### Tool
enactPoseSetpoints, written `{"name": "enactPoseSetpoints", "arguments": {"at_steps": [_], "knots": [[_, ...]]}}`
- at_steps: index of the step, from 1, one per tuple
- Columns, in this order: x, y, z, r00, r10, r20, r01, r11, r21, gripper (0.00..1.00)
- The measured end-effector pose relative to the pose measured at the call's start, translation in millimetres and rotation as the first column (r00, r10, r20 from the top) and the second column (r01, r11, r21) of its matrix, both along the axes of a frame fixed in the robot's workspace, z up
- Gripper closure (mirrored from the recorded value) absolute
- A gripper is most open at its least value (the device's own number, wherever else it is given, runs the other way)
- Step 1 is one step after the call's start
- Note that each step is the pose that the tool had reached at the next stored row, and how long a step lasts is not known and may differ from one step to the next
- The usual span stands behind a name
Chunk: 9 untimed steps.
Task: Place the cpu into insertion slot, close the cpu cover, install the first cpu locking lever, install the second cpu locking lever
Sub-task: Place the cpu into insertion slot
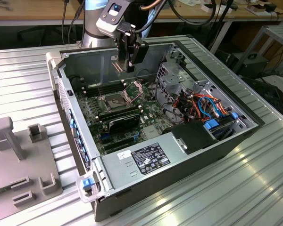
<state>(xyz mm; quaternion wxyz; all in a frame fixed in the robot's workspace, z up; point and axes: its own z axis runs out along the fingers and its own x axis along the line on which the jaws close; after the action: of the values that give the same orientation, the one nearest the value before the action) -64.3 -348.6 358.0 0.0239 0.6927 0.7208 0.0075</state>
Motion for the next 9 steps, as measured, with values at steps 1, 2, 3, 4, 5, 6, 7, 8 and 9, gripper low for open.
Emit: {"name": "enactPoseSetpoints", "arguments": {"at_steps": [1, 2, 3, 4, 5, 6, 7, 8, 9], "knots": [[0.0, 0.0, -1.7, 1.0000, 0.000, 0.0001, 0.000, 1.0000, 0.0002, 0.46], [0.0, 0.0, -3.3, 1.0000, 0.000, -0.0001, 0.000, 1.0000, -0.0002, 0.46], [0.0, 0.4, -6.2, 1.0000, -0.001, -0.0002, 0.001, 1.0000, -0.0002, 0.46], [0.5, 0.5, -9.0, 1.0000, -0.004, -0.0001, 0.004, 1.0000, -0.0001, 0.46], [1.3, 0.5, -10.7, 1.0000, -0.008, -0.0002, 0.008, 1.0000, -0.0002, 0.46], [2.3, 0.6, -12.6, 0.9999, -0.012, -0.0004, 0.012, 0.9999, -0.0003, 0.46], [3.2, 1.2, -14.6, 0.9999, -0.014, -0.0010, 0.014, 0.9999, -0.0005, 0.46], [3.5, 2.5, -16.3, 0.9999, -0.015, -0.0012, 0.015, 0.9999, -0.0004, 0.46], [3.6, 4.5, -18.5, 0.9999, -0.015, -0.0011, 0.015, 0.9999, -0.0003, 0.46]]}}
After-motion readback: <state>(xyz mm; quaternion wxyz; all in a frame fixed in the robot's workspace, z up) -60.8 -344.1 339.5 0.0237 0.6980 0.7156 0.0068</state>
